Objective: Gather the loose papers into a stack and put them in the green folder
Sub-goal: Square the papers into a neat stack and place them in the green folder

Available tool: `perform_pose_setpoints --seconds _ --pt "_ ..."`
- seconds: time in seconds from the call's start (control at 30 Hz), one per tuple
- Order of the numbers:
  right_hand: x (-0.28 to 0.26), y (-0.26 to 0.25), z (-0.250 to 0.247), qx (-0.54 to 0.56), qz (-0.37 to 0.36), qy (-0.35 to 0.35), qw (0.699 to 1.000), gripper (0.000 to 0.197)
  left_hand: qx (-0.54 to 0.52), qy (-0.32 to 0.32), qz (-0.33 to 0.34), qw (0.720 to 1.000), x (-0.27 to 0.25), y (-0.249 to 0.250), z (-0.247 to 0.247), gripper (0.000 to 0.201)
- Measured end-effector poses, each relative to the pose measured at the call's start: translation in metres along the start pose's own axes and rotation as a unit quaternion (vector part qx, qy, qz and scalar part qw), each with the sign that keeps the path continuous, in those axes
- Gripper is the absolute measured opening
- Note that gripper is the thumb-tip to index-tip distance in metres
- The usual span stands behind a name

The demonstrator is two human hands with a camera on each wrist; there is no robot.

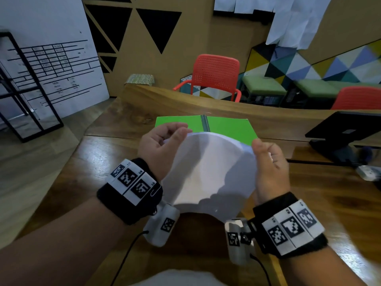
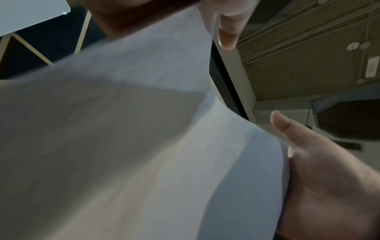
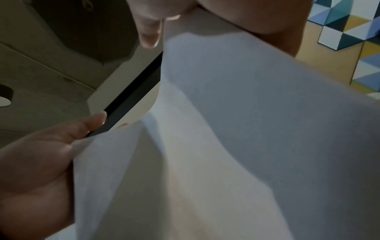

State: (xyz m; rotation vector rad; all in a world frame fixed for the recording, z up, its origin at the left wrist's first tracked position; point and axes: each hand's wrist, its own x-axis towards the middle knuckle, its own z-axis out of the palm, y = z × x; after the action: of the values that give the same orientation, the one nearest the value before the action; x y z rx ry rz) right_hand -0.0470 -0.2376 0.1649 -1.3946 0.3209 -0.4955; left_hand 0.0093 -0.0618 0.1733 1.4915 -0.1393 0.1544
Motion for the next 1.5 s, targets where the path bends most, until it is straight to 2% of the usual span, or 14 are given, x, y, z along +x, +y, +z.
perform_pose_setpoints --seconds 0.13,0.23,0.33,0.4,0.43,0.5,0.53,0.67,0.8,1.03,1.13,1.4,1.43,1.5 --pt "0.010 -0.002 -0.003 0.008 -0.023 0.018 1.000 0.016 -0.044 0.029 -0.016 0.998 0.005 0.002 0.005 0.038" --pt "0.014 -0.002 -0.005 0.025 -0.038 0.013 0.999 0.013 -0.048 0.021 -0.004 0.999 0.007 0.000 0.002 0.038" --pt "0.016 0.007 -0.012 0.015 -0.022 -0.021 0.999 0.051 -0.087 -0.016 0.013 0.996 0.007 -0.006 -0.006 0.011" --pt "0.017 0.015 -0.011 0.014 -0.010 -0.054 0.998 0.059 -0.045 -0.035 -0.001 0.998 0.004 -0.016 -0.007 0.035" --pt "0.015 0.018 -0.009 0.011 -0.001 -0.057 0.998 0.053 -0.012 -0.033 -0.019 0.999 0.002 -0.020 -0.005 0.033" --pt "0.012 0.018 -0.002 0.012 0.011 -0.036 0.999 0.030 0.034 -0.003 -0.060 0.998 -0.002 -0.022 -0.001 0.008" --pt "0.011 0.016 0.001 0.016 0.010 -0.025 0.999 0.024 0.047 0.019 -0.071 0.996 -0.002 -0.020 0.000 0.009" --pt "0.009 0.011 0.002 0.049 -0.018 -0.008 0.999 0.025 0.026 0.041 -0.043 0.998 -0.003 -0.012 -0.003 0.021" --pt "0.006 0.021 0.004 0.038 0.019 -0.020 0.999 0.023 0.039 0.034 -0.066 0.996 -0.005 -0.019 -0.003 0.012" --pt "0.006 0.018 0.003 0.037 0.020 -0.012 0.999 0.020 0.030 0.040 -0.076 0.996 -0.007 -0.018 -0.001 0.022" --pt "0.007 0.014 0.003 0.029 0.022 -0.011 0.999 0.012 0.002 0.040 -0.046 0.998 -0.004 -0.014 0.001 0.020" --pt "0.015 0.008 0.003 0.017 0.011 0.032 0.999 0.016 -0.047 0.019 -0.015 0.999 0.004 -0.008 -0.002 0.035" --pt "0.015 0.008 0.002 0.012 0.007 0.016 1.000 0.014 -0.051 0.018 -0.021 0.998 0.003 -0.007 -0.002 0.032" --pt "0.012 0.009 0.005 0.006 0.015 -0.033 0.999 0.015 -0.039 -0.003 -0.037 0.999 0.000 -0.006 -0.002 0.010"
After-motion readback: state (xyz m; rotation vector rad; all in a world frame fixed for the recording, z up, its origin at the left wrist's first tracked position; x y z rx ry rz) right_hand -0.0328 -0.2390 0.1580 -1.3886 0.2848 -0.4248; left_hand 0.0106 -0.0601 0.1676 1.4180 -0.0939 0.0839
